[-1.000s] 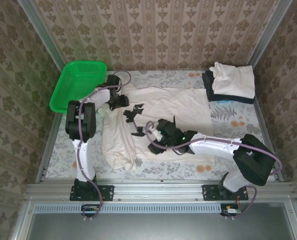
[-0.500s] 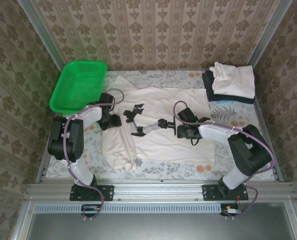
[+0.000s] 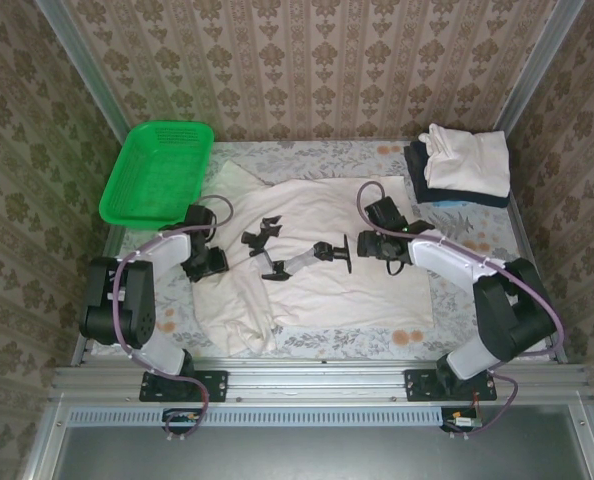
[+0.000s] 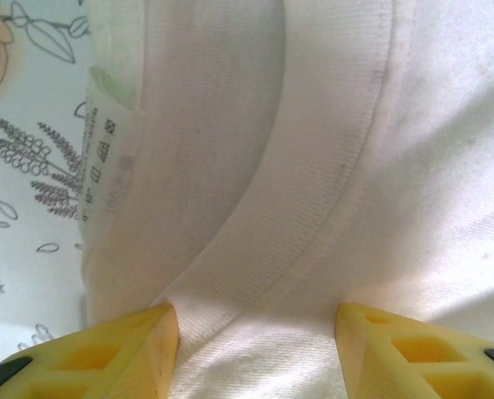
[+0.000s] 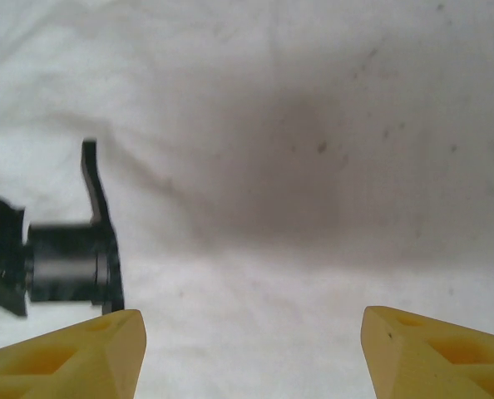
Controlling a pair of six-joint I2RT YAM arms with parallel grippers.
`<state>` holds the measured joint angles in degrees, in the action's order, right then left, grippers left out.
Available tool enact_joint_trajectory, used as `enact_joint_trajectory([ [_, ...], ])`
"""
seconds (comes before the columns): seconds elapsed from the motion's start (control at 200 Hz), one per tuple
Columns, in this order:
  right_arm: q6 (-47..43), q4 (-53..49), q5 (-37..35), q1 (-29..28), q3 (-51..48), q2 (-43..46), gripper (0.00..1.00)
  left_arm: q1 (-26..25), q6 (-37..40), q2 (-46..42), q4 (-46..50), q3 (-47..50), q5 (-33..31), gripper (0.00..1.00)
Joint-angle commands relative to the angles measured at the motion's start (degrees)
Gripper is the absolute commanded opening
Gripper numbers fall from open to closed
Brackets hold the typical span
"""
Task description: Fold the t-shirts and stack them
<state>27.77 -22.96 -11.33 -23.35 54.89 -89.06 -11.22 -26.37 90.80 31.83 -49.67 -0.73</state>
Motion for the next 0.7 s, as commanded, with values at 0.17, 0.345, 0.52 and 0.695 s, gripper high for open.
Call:
enact_joint_trajectory([
  [0.17, -3.3, 0.2, 0.6, 1.9, 6.3, -6.7, 0.71, -5.7, 2.0, 5.5, 11.6, -23.3, -5.7, 0.62],
  [0.345, -2.3, 1.9, 1.7, 3.6, 4.3, -7.1, 0.71, -6.5, 3.7, 17.1, 9.6, -35.5, -5.5, 0.65],
  [0.52, -2.0, 2.5, 3.6, 4.1, 4.4, -7.1, 0.7, -6.1, 3.3, 34.6, 10.7, -56.1, -6.6, 0.62],
  [0.695, -1.8, 3.2, 4.5, 4.1, 3.2, -7.5, 0.7, -5.1, -0.7, 50.0, 13.1, -77.7, -8.7, 0.64],
])
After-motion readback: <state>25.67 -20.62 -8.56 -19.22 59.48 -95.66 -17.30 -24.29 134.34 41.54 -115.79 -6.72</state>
